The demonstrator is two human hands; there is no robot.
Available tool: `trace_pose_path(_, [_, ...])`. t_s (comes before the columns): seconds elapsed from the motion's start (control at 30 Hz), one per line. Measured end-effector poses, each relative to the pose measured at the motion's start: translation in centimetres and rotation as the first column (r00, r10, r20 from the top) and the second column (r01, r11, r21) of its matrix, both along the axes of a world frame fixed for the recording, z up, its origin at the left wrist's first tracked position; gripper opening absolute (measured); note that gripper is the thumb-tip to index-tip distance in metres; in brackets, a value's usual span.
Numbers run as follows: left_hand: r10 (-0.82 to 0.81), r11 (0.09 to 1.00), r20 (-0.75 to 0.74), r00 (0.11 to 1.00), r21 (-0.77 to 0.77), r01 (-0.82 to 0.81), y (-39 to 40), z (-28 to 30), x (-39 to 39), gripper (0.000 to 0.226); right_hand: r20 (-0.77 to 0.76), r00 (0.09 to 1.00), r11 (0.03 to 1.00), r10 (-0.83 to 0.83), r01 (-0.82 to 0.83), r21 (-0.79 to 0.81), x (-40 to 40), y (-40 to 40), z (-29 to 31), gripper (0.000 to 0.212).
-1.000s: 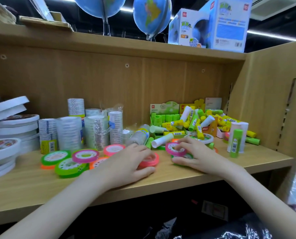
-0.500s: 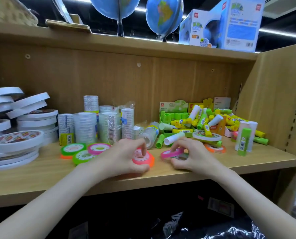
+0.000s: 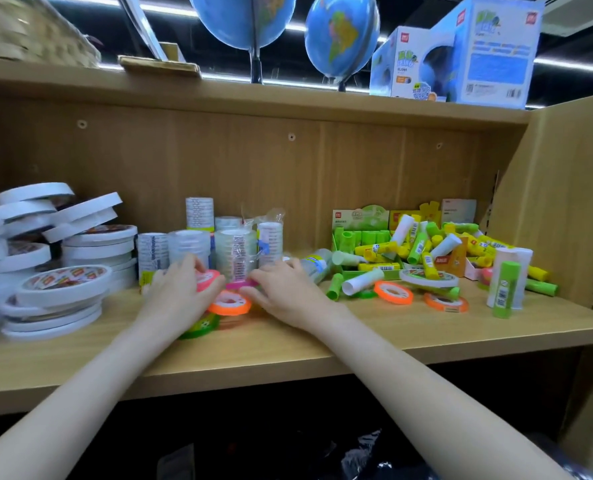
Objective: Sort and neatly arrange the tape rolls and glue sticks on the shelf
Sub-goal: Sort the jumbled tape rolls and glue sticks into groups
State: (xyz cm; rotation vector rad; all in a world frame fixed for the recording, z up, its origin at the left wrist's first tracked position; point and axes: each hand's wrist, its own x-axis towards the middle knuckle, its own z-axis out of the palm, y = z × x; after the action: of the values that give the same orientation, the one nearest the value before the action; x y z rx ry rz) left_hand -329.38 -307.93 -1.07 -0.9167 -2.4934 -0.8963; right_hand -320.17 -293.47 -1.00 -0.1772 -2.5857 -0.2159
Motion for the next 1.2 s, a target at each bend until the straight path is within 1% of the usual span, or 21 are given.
trace_pose_path(0.07, [0.018,0.998,-0.035,0.999,-0.066,-0.020,0.4,-0.3,0.4,0.041,-0.001,0.998,0.996,-0.066,0.066,0.064,-0.1,-0.1,0.0,0.042])
trace_pose_path(0.1, [0.008,0.997,-0.048,0.999,-0.076,-0.011,0.5,-0.3,0.8,0.045,-0.012,0.997,0.996,-0.076,0.077,0.047,0.1,0.1,0.2,0.043])
trace_pose_path(0.2, [-0.023,0.999,-0.078,0.997,-0.050,0.020,0.4,-0.1,1.2,0.046,-0.036,0.999,0.987,-0.012,0.007,-0.160,1.9,1.0,0.8,0.036])
trace_pose_path(0.27, [-0.037,0.999,-0.150,0.988,0.030,0.042,0.2,0.2,1.4,0.038,-0.128,0.992,0.969,0.014,-0.045,-0.243,3.7,2.1,0.9,0.030])
trace_pose_path(0.33, [-0.075,0.986,-0.282,0.956,0.121,0.113,0.3,0.3,1.8,0.033,-0.243,0.970,0.957,-0.013,-0.058,-0.286,6.1,3.9,0.9,0.026])
trace_pose_path(0.4, [-0.156,0.970,-0.370,0.916,0.119,0.213,1.1,0.7,2.6,0.037,-0.298,0.947,0.946,-0.124,0.022,-0.325,8.6,6.4,0.8,0.023])
trace_pose_path(0.43, [-0.206,0.961,-0.385,0.899,0.095,0.261,1.8,0.9,3.2,0.041,-0.264,0.938,0.930,-0.223,0.124,-0.345,9.8,7.8,0.6,0.024])
trace_pose_path(0.47, [-0.252,0.952,-0.389,0.886,0.066,0.299,2.8,1.0,3.8,0.046,-0.185,0.922,0.899,-0.340,0.261,-0.352,10.8,9.1,0.2,0.027])
trace_pose_path(0.5, [-0.291,0.943,-0.385,0.876,0.037,0.330,3.8,1.0,4.5,0.054,-0.072,0.895,0.861,-0.440,0.397,-0.318,11.6,10.1,-0.2,0.032])
trace_pose_path(0.53, [-0.323,0.936,-0.381,0.866,0.009,0.353,4.8,1.0,5.2,0.059,0.044,0.868,0.836,-0.494,0.489,-0.248,12.2,10.6,-0.6,0.036])
trace_pose_path(0.57, [-0.353,0.928,-0.375,0.857,-0.022,0.373,5.8,0.7,5.8,0.061,0.126,0.858,0.839,-0.499,0.514,-0.179,12.6,10.7,-0.9,0.039])
trace_pose_path(0.63, [-0.416,0.906,-0.382,0.825,-0.095,0.412,7.5,0.3,6.7,0.063,0.171,0.898,0.893,-0.406,0.430,-0.135,13.4,9.9,-0.9,0.039])
trace_pose_path(0.7, [-0.493,0.870,-0.371,0.787,-0.181,0.459,8.8,0.1,7.5,0.059,0.142,0.964,0.948,-0.224,0.250,-0.198,14.4,8.8,-0.7,0.037])
trace_pose_path(0.77, [-0.578,0.814,-0.298,0.759,-0.271,0.514,10.0,-0.1,7.9,0.044,0.069,0.997,0.942,-0.028,0.049,-0.333,15.4,8.0,-0.7,0.035])
trace_pose_path(0.83, [-0.639,0.751,-0.197,0.743,-0.366,0.549,11.3,-0.2,8.3,0.045,-0.040,0.998,0.892,0.049,-0.062,-0.447,16.1,8.2,-0.7,0.032])
trace_pose_path(0.87, [-0.648,0.728,-0.147,0.748,-0.411,0.549,11.9,-0.3,8.5,0.046,-0.073,0.997,0.881,0.028,-0.059,-0.470,16.2,8.7,-0.6,0.031])
trace_pose_path(0.9, [-0.648,0.710,-0.110,0.754,-0.447,0.545,12.4,-0.3,8.5,0.046,-0.068,0.998,0.885,-0.011,-0.022,-0.465,16.1,9.2,-0.4,0.031])
trace_pose_path(1.0, [-0.637,0.697,-0.084,0.766,-0.488,0.526,13.6,-0.4,8.6,0.039,0.044,0.994,0.929,-0.099,0.108,-0.355,15.6,10.3,-0.3,0.031])
trace_pose_path(1.07, [-0.621,0.724,-0.103,0.777,-0.454,0.519,13.8,-0.4,8.7,0.034,0.075,0.994,0.943,-0.079,0.099,-0.319,15.3,10.5,-0.7,0.029])
trace_pose_path(1.13, [-0.592,0.765,-0.174,0.787,-0.429,0.480,13.6,-0.4,8.8,0.032,0.029,0.995,0.956,-0.093,0.097,-0.275,15.7,11.0,-0.7,0.028])
trace_pose_path(1.2, [-0.559,0.797,-0.256,0.788,-0.426,0.428,13.5,-0.4,8.9,0.030,-0.008,0.973,0.955,-0.232,0.226,-0.191,16.5,11.8,0.0,0.033])
